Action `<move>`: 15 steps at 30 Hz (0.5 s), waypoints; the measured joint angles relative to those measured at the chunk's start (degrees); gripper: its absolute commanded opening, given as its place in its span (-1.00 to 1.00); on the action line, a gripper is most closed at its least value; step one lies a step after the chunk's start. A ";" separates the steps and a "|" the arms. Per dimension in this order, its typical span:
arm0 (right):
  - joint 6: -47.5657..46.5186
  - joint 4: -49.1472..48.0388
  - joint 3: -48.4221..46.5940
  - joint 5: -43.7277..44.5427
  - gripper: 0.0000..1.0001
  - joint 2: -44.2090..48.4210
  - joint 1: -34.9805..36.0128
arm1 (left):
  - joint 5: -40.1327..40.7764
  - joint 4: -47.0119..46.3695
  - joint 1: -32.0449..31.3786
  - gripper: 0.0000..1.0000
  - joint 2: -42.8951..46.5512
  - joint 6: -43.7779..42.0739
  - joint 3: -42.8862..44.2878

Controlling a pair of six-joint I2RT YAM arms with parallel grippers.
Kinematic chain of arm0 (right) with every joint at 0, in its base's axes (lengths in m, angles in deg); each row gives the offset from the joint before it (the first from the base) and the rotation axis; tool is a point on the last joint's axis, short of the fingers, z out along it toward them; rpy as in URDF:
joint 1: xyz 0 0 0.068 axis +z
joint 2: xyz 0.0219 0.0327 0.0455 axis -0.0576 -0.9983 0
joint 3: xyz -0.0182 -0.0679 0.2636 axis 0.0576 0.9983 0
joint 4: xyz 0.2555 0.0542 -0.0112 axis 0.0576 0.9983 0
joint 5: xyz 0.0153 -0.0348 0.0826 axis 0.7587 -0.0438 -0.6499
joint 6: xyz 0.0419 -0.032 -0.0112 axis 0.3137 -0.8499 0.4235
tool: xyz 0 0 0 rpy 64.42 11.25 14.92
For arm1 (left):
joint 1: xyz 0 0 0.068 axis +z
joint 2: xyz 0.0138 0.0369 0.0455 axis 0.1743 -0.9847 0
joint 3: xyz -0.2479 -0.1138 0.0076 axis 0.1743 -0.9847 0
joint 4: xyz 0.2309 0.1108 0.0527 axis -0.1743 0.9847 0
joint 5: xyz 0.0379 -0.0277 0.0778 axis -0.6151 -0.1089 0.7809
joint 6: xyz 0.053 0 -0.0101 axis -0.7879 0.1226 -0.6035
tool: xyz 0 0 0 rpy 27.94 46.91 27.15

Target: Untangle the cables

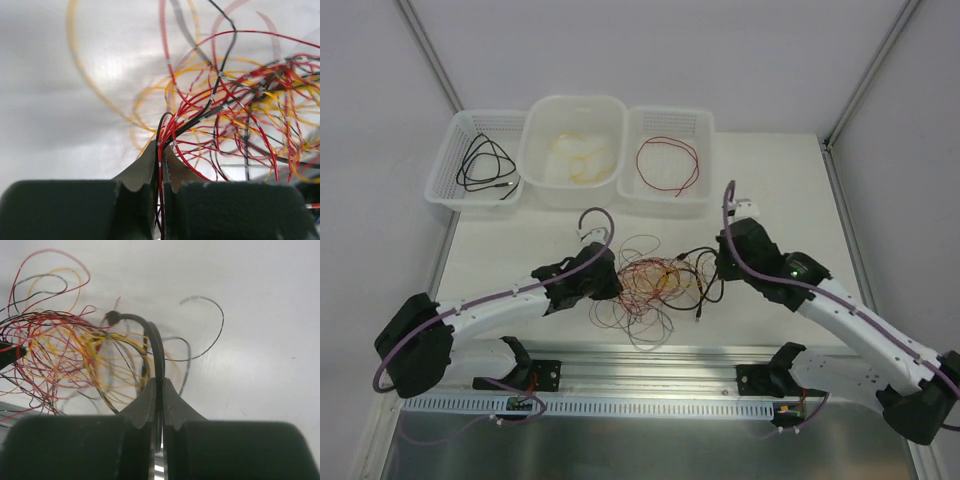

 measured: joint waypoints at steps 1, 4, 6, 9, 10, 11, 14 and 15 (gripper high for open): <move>-0.57 1.75 -1.68 1.42 -0.99 2.40 -0.61 | 0.94 1.20 2.21 -1.00 2.38 0.00 -0.74; -2.45 6.08 -7.48 6.01 -0.99 9.68 -3.43 | 3.02 4.50 9.40 -1.00 10.03 0.15 -3.32; -3.61 7.67 -11.39 9.31 -0.99 14.67 -5.46 | 5.25 7.69 13.90 -1.00 15.52 0.20 -5.09; -4.94 10.01 -15.76 13.77 -0.99 21.44 -6.58 | 8.13 12.90 18.29 -1.00 20.92 0.20 -5.95; -5.20 10.40 -16.55 15.13 -0.99 23.26 -6.62 | 8.68 14.36 19.32 -1.00 22.03 0.17 -5.95; -5.46 10.64 -16.94 16.63 -0.99 24.92 -6.62 | 9.20 15.50 20.26 -1.00 22.88 0.15 -5.95; -6.01 11.89 -16.52 19.85 -0.99 27.17 -6.62 | 9.44 17.77 21.35 -1.00 23.96 -0.15 -5.95; -6.12 12.37 -16.00 20.48 -0.99 27.08 -6.64 | 9.42 18.21 21.35 -1.00 23.96 -0.39 -5.95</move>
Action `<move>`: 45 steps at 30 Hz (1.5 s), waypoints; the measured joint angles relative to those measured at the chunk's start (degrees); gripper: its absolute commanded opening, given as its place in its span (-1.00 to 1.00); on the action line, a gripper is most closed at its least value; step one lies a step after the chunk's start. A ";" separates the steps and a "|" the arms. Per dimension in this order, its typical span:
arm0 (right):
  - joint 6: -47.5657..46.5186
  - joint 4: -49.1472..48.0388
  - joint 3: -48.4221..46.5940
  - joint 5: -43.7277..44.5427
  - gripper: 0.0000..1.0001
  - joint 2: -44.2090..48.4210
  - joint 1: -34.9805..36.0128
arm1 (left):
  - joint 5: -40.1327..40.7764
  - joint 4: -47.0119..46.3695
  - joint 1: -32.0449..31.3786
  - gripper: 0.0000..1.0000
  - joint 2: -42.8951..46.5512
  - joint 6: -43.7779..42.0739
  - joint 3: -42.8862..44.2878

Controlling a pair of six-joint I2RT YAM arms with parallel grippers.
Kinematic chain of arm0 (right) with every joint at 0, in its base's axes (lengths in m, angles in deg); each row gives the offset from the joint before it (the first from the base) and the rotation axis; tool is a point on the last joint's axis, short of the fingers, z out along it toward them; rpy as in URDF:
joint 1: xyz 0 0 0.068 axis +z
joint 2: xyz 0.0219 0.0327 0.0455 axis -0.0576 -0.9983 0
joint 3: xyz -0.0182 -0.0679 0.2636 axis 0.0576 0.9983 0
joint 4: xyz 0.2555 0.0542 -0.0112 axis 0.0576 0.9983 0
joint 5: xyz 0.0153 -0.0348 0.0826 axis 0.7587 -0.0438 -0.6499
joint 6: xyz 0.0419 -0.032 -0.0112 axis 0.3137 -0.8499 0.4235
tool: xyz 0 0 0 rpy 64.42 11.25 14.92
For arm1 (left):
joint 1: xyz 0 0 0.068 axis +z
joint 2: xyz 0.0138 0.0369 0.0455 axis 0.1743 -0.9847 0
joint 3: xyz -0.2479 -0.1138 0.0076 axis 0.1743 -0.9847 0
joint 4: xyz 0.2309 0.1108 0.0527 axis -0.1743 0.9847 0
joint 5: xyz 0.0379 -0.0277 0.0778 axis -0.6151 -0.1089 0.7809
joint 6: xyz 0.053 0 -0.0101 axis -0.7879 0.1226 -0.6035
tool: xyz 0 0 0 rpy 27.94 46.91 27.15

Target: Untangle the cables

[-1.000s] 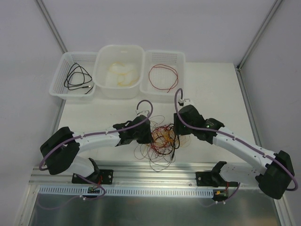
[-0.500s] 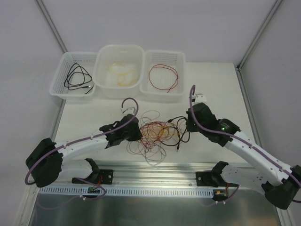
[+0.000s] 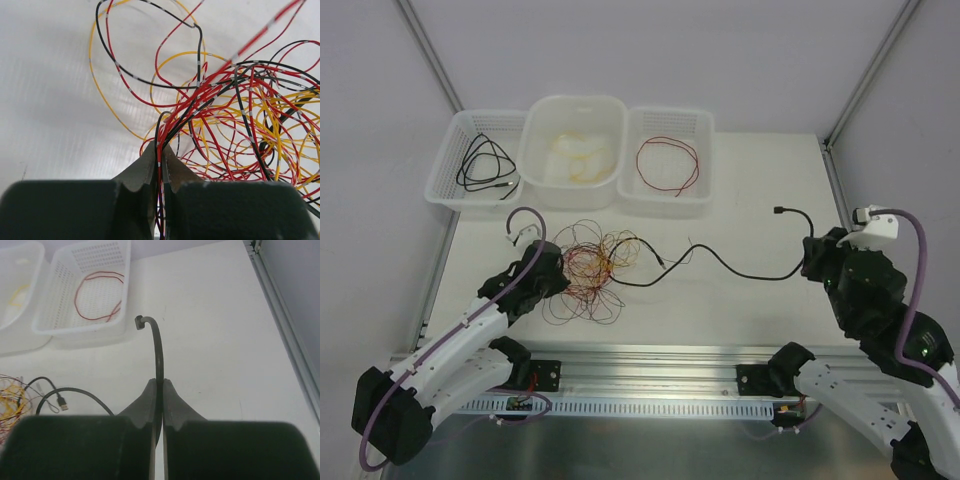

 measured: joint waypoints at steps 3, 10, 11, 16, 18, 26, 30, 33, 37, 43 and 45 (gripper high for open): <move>-0.07 1.16 3.32 1.81 -0.82 -2.14 -0.24 | -0.57 1.09 0.00 -1.00 -0.39 -1.20 0.07; 2.16 3.80 15.63 -2.47 0.39 -19.54 -3.91 | -5.70 2.36 0.00 -1.00 -0.55 -4.39 1.92; 2.34 3.78 17.42 -4.33 0.42 -21.05 -3.89 | -6.82 2.36 0.00 -1.00 -0.55 -4.70 2.34; 2.49 1.05 19.19 -12.66 0.43 -20.20 0.35 | -10.86 2.36 0.00 -1.00 -0.55 -5.27 3.34; 3.63 -2.08 18.84 -15.78 0.41 -19.67 2.86 | -11.72 2.38 -0.02 -1.00 -0.55 -5.22 3.41; 15.47 -17.64 19.80 -17.84 0.36 -20.96 15.21 | -12.68 2.75 -0.02 -1.00 0.68 -3.52 3.50; 21.94 -26.75 22.93 -17.42 0.36 -27.15 17.09 | -12.70 2.75 -0.02 -1.00 1.51 -2.80 3.50; 26.51 -31.69 25.09 -17.25 0.31 -33.66 17.11 | -12.87 2.82 -0.02 -1.00 1.79 -2.16 3.50; 30.86 -37.22 26.38 -17.64 0.27 -40.33 17.11 | -13.18 2.89 -0.02 -1.00 3.08 -1.31 3.41; 33.62 -46.69 25.22 -20.59 0.07 -51.45 17.14 | -13.16 3.10 -0.02 -1.00 4.33 -0.66 2.82; 34.40 -49.42 25.00 -21.90 0.07 -54.16 17.14 | -13.16 3.17 -0.02 -1.00 4.31 -0.61 2.80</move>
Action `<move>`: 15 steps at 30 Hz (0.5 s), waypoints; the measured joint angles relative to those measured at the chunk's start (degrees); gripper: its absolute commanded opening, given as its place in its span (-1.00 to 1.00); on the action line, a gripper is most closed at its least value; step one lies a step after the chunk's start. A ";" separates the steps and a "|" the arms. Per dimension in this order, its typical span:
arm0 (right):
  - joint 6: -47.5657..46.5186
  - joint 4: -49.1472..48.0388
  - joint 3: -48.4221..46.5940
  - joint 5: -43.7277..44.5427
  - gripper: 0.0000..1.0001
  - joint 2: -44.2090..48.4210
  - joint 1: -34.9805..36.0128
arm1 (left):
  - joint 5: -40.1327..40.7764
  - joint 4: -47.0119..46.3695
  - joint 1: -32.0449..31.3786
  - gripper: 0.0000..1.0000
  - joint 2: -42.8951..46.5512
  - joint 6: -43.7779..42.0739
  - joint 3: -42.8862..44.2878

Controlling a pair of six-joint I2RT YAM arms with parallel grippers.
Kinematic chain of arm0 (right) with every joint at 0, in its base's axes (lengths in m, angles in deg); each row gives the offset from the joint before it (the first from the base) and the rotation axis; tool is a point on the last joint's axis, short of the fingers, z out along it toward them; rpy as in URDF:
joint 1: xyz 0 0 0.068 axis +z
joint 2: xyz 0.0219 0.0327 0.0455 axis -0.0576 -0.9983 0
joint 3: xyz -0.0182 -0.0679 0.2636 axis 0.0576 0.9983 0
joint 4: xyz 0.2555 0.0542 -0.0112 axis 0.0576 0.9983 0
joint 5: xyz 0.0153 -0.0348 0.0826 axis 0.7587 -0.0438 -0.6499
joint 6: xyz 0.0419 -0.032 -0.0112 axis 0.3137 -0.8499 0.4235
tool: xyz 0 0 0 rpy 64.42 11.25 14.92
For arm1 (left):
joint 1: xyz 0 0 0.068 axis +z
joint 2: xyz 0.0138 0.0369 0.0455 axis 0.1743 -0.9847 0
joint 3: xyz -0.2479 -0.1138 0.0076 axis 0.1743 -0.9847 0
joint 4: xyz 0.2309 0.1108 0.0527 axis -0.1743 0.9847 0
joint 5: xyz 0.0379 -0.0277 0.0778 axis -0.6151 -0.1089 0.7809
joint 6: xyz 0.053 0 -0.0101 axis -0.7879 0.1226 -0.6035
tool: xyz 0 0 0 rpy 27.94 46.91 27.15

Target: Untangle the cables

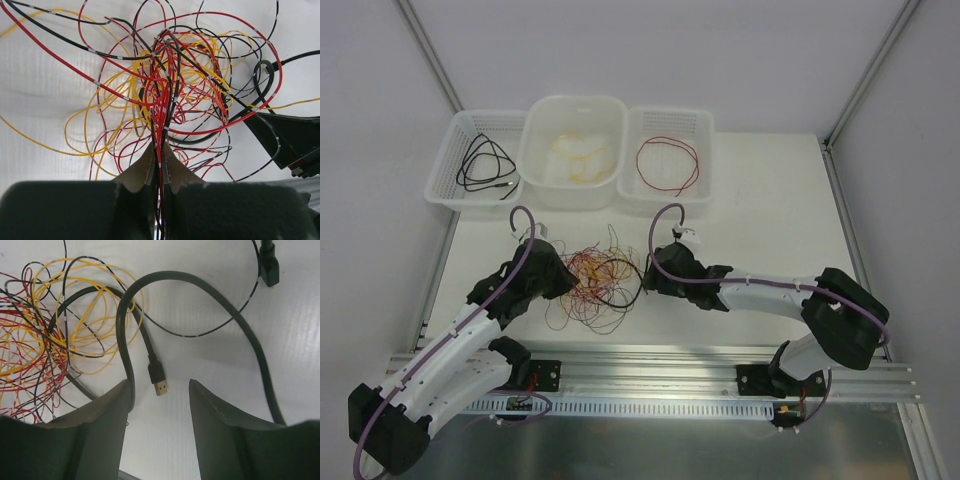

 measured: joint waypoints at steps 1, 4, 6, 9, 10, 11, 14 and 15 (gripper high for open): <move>0.28 -1.05 0.00 -0.63 0.06 -0.63 0.04 | 0.00 0.00 0.00 -1.00 0.00 0.04 0.00; 0.31 -2.51 0.00 -1.40 0.09 -0.72 0.42 | 0.00 0.00 -0.02 -1.00 -0.02 0.09 -0.02; -0.26 -2.64 -0.07 -1.42 0.11 -0.48 0.98 | 0.00 -0.04 -0.02 -1.00 -0.02 0.15 -0.35; -1.03 -2.86 -0.26 -1.77 0.11 -0.15 1.60 | 0.00 0.02 -0.02 -1.00 -0.09 0.22 -0.92; -1.20 -2.97 -0.28 -1.84 0.11 -0.07 1.77 | 0.00 0.04 -0.02 -1.00 -0.17 0.20 -0.94; -1.27 -3.17 -0.33 -1.88 0.11 -0.02 1.95 | 0.00 -0.02 -0.02 -1.00 -0.28 0.22 -0.94; -1.57 -3.28 -0.92 -1.88 0.09 -0.04 2.25 | 0.00 -0.02 -0.02 -1.00 -0.35 0.35 -0.94; -1.60 -3.30 -1.22 -1.84 0.07 -0.07 2.32 | 0.00 -0.02 -0.02 -1.00 -0.35 0.42 -0.94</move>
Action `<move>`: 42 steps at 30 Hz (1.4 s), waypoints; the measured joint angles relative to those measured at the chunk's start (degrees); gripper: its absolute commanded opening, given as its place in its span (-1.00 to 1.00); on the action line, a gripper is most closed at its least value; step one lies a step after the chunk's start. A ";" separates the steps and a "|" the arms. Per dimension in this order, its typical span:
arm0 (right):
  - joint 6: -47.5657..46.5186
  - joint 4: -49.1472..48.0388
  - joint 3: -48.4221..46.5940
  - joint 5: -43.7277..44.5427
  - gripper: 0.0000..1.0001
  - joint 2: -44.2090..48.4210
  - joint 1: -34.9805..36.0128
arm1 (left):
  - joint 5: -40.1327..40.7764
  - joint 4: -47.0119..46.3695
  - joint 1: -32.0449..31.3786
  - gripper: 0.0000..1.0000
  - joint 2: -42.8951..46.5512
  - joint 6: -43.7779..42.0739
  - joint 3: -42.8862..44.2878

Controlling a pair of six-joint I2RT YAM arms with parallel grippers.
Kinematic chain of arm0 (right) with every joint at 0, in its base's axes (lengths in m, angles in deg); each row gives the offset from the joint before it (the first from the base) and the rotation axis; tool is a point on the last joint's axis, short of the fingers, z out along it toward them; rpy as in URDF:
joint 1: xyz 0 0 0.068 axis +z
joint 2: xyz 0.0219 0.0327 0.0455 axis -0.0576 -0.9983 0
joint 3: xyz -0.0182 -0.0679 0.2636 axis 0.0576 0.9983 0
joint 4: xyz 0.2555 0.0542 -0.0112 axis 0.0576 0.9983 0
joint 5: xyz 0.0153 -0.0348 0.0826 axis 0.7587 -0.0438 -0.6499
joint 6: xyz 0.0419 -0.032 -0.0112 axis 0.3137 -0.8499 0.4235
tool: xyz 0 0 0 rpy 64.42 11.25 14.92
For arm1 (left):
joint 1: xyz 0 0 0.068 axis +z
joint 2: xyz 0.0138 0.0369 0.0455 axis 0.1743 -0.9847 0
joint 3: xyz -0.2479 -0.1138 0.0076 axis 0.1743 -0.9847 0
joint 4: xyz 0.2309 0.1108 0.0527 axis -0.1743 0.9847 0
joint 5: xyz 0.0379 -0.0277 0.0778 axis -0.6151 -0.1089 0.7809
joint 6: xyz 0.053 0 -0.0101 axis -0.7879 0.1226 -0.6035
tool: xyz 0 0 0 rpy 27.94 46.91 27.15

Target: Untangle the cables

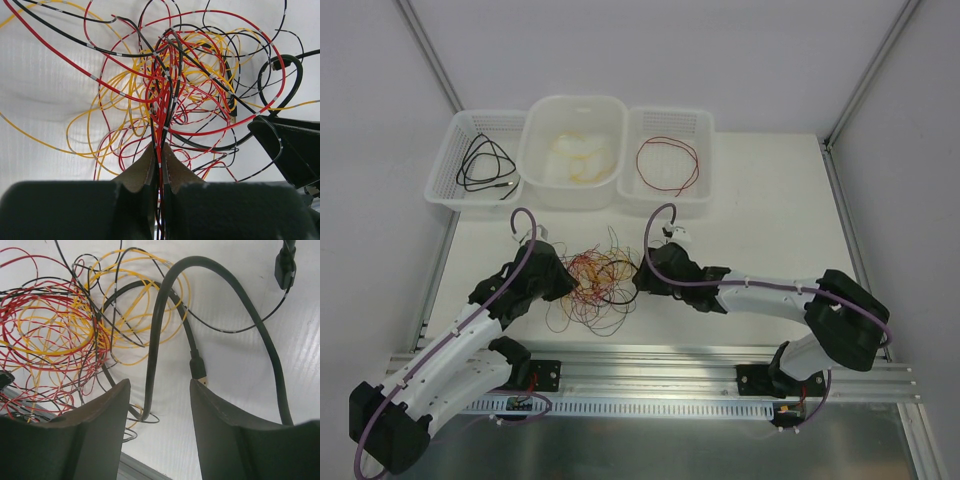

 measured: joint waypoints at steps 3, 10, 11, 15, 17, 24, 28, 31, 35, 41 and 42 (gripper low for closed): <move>-0.26 -0.42 -0.57 0.09 -0.22 -0.37 0.04 | 0.00 0.00 0.00 -1.00 0.00 0.22 0.00; -1.62 -0.96 -0.92 0.02 -0.99 -2.43 0.02 | 0.20 -0.04 0.00 -1.00 0.00 0.68 -0.07; -1.92 -0.66 -0.92 0.04 -0.99 -2.19 0.02 | 0.59 -0.11 0.00 -1.00 0.00 0.68 -0.24; -5.90 6.62 -1.09 0.02 -0.99 4.02 -0.20 | 2.82 -0.09 0.02 -1.00 -0.52 0.48 -1.18; -8.76 12.46 -2.29 -0.46 -0.99 9.53 -0.87 | 4.09 -0.09 0.02 -1.00 -1.53 0.09 -1.36; -22.49 36.00 -14.91 -6.19 -0.99 34.27 -8.55 | 7.89 -1.51 0.59 -1.00 -9.44 -1.20 -1.42; -29.07 49.48 -24.52 -6.40 -0.99 42.40 -12.07 | 10.69 -1.53 2.69 -1.00 -13.68 -2.23 -1.25; -32.48 58.12 -30.45 -4.04 -0.99 46.27 -13.90 | 12.09 -1.40 3.85 -1.00 -15.41 -2.84 -0.63; -35.30 65.00 -36.68 0.87 -0.99 48.37 -14.29 | 13.20 -1.40 6.16 -1.00 -16.20 -4.07 0.52; -36.89 68.52 -39.71 4.39 -0.99 49.16 -14.36 | 12.24 -1.29 6.73 -1.00 -16.20 -6.45 1.86; -36.98 68.50 -39.71 4.15 -0.99 49.13 -14.36 | 11.13 -1.27 6.73 -0.98 -16.20 -7.02 2.25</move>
